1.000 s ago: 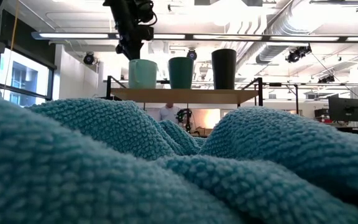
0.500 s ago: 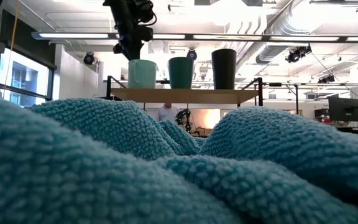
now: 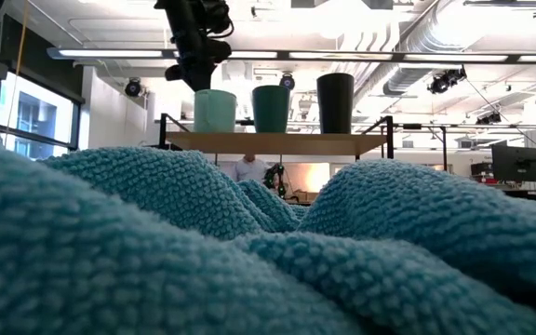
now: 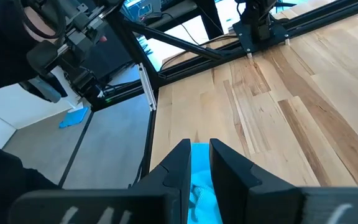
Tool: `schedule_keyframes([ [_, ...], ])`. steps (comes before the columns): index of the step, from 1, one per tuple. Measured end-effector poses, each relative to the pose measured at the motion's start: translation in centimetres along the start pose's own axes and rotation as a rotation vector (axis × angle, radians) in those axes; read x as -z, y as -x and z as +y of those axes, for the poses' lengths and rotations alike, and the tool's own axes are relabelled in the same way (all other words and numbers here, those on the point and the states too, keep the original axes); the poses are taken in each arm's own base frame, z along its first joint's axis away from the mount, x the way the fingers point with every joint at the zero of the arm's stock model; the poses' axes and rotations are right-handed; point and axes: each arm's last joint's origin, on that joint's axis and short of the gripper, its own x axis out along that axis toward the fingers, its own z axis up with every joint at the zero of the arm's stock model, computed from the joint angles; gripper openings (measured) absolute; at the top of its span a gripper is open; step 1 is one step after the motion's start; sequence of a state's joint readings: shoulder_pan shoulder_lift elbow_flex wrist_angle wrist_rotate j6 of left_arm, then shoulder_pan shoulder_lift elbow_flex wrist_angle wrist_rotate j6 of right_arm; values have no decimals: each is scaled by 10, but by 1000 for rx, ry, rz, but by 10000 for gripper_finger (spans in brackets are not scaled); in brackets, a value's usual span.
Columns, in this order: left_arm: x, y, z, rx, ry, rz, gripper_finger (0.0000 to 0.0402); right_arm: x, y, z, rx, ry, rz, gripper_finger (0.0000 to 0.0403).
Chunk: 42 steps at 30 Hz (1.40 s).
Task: Stack small to large cups/mugs on shelf
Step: Put the blue mug on the shelf
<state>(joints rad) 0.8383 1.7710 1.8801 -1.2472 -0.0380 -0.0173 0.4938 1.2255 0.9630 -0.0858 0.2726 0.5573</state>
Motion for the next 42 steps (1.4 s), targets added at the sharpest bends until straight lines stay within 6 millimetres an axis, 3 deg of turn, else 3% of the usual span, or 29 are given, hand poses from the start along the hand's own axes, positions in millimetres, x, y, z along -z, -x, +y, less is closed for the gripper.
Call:
schedule_keyframes([
  [10, 0, 0, 0, -6, 77, 0, 17, 2, 1, 3, -9, 13, 7, 50],
  [42, -3, 0, 0, 9, 93, -25, 17, 3, 1, 4, -14, -4, 11, 50],
])
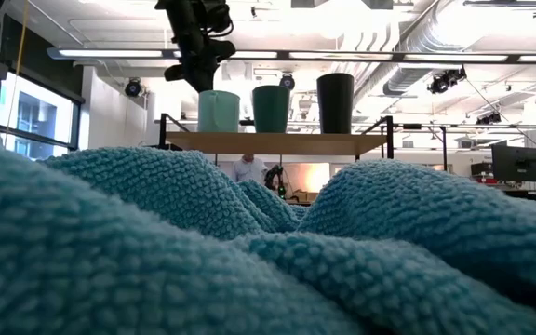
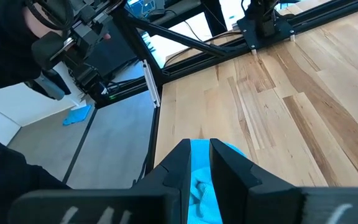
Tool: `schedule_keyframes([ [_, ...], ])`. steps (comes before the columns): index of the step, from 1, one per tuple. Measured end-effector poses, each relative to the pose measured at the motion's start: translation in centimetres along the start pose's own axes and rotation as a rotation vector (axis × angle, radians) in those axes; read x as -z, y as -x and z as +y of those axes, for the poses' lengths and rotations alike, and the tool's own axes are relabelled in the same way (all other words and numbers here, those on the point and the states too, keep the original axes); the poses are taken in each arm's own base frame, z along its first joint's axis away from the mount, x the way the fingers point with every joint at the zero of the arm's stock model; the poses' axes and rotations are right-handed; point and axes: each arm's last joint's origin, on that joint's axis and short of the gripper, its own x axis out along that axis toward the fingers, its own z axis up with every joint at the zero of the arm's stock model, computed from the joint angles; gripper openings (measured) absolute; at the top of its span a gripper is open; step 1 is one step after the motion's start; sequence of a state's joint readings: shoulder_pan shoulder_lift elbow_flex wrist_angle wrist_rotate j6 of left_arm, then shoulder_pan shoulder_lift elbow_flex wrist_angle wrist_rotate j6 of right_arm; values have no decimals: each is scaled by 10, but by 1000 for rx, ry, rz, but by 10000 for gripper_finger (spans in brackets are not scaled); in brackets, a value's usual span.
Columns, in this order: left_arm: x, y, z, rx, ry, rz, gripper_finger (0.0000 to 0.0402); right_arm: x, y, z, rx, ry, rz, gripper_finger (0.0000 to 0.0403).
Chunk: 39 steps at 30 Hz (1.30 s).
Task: Stack small to large cups/mugs on shelf
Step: Put the blue mug on the shelf
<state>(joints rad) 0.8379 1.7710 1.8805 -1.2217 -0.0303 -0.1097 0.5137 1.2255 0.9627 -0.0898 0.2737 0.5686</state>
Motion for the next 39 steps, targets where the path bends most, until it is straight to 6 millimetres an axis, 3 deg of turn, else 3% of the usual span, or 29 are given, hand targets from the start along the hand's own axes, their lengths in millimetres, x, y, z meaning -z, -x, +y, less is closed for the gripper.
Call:
schedule_keyframes([
  [39, 3, -1, 1, -22, -5, 30, 17, 0, 0, 0, 2, 5, 3, 50],
])
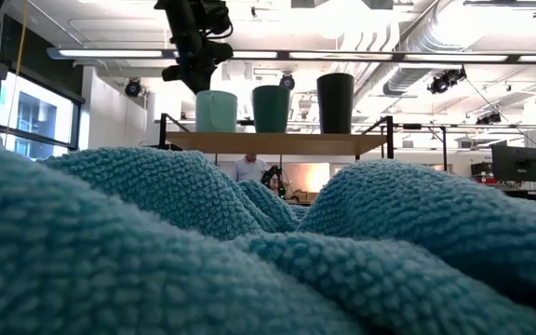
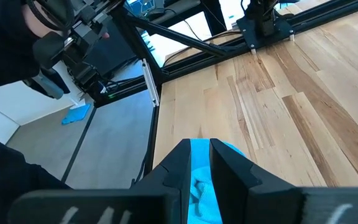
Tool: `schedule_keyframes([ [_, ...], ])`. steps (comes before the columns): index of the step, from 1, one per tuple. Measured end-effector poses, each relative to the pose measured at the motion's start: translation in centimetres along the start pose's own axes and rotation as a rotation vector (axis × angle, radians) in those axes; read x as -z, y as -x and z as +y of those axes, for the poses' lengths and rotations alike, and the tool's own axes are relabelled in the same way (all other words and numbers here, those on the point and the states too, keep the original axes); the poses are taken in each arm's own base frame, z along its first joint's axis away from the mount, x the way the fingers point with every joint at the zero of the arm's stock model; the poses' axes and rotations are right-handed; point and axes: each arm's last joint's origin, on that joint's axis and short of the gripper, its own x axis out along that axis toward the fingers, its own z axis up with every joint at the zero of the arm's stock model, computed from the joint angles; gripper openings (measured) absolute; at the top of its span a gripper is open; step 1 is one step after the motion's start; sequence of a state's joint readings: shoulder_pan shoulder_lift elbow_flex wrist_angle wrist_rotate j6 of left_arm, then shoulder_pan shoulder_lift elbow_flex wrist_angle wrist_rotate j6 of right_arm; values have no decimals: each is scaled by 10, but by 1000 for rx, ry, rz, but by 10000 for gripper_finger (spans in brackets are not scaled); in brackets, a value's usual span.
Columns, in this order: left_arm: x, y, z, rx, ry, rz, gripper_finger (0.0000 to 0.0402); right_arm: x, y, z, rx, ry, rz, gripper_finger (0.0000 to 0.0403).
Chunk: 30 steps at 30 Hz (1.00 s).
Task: Stack small to large cups/mugs on shelf
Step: Put the blue mug on the shelf
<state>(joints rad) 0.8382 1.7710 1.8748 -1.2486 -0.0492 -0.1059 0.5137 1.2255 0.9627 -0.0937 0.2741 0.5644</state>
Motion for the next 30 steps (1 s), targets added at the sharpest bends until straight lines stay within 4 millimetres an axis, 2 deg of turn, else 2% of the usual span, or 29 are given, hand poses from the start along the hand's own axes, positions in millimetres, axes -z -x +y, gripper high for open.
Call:
schedule_keyframes([
  [30, 1, 0, 1, -20, 28, 6, 17, 0, 0, 0, 0, 4, 0, 50],
])
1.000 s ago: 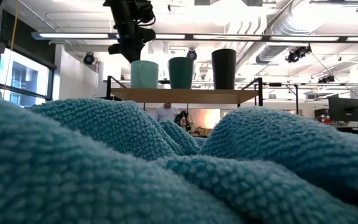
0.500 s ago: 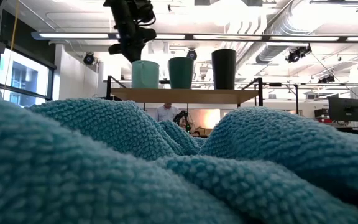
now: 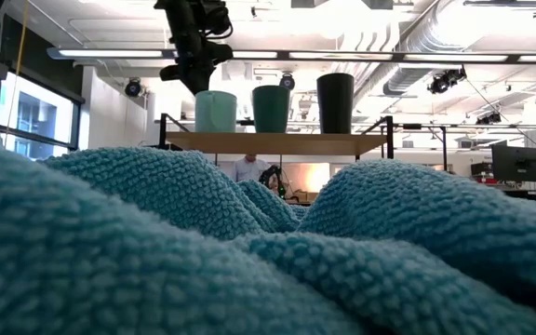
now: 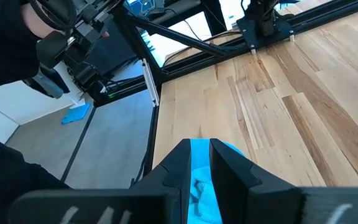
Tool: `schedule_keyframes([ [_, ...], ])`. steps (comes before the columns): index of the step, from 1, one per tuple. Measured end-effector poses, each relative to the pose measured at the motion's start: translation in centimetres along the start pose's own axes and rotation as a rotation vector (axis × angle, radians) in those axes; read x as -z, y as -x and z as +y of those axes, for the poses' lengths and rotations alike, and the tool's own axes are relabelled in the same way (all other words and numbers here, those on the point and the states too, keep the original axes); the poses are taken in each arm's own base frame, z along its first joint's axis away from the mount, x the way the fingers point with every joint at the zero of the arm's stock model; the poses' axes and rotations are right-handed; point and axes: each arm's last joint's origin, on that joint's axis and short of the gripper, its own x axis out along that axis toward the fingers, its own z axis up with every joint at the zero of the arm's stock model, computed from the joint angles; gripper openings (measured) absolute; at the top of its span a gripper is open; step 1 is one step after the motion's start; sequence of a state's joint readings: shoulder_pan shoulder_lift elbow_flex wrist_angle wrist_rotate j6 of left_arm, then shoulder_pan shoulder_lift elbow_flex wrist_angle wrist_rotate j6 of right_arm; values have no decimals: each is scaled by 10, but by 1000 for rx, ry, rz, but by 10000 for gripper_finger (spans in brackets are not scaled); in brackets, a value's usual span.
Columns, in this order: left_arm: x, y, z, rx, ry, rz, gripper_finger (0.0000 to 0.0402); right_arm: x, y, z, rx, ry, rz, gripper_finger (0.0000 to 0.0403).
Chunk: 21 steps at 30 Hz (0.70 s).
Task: Stack small to large cups/mugs on shelf
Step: Put the blue mug on the shelf
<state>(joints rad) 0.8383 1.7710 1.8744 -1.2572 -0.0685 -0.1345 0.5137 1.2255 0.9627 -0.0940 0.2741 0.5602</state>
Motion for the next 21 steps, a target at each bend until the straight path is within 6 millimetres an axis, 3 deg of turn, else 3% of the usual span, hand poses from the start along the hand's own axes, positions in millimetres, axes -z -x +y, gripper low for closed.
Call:
schedule_keyframes([
  [21, -2, 0, -1, 26, 29, -14, 17, 0, 0, 0, 0, 3, 1, 50],
])
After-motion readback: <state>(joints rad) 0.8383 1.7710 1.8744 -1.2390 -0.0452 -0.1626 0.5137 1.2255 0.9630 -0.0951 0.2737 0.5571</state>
